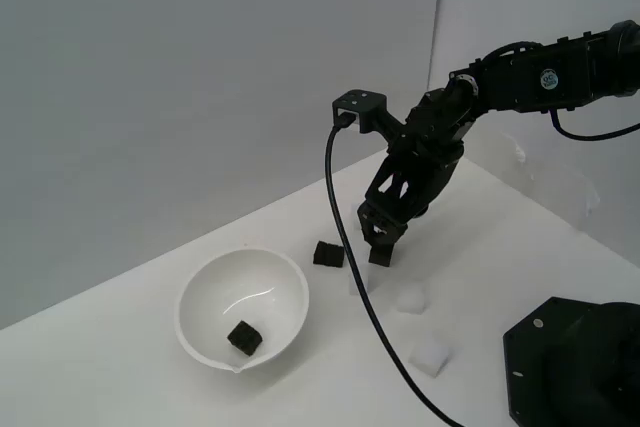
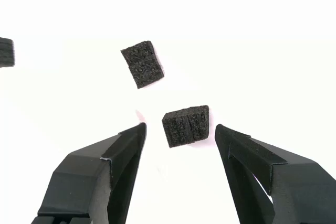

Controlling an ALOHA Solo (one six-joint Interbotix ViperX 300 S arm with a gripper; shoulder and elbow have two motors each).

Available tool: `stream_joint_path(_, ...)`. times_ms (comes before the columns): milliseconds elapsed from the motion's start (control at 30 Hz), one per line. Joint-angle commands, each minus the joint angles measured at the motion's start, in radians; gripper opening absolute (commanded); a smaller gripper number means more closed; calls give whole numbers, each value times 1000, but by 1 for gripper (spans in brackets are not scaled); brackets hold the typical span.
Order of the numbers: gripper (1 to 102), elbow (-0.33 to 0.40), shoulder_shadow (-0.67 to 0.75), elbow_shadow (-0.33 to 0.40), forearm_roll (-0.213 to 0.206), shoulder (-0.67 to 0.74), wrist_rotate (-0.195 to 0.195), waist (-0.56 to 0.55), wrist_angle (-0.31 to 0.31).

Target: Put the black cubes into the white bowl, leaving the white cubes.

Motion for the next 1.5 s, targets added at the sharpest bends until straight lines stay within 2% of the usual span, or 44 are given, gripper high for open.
stream_joint_path(0,73,2,9,0,-14,3,18,-2,-2)
stream_joint_path(67,74,0,-3,-2,-14,-11,23,3,-3)
stream_joint_path(100,78,2,-9,-2,-14,-17,26,8,-5)
stream_joint_path(167,96,2,-23,-2,-12,-29,32,23,-5)
stream_joint_path(200,101,2,-29,0,-12,-35,31,28,-5)
stream_joint_path(467,100,3,-75,0,-6,-81,49,32,-5)
stream_joint_path(1033,98,8,-141,2,-9,-150,49,14,-48)
stream_joint_path(1067,94,8,-138,2,-11,-146,49,14,-46)
stream_joint_path(1100,86,8,-133,2,-11,-143,48,14,-44)
stream_joint_path(1200,42,12,-129,5,-9,-138,49,14,-44)
stream_joint_path(1267,20,18,-124,12,-9,-133,49,14,-44)
stream_joint_path(1367,2,25,-117,23,-8,-126,49,14,-40)
stream_joint_path(1467,3,25,-94,21,-6,-103,49,15,-37)
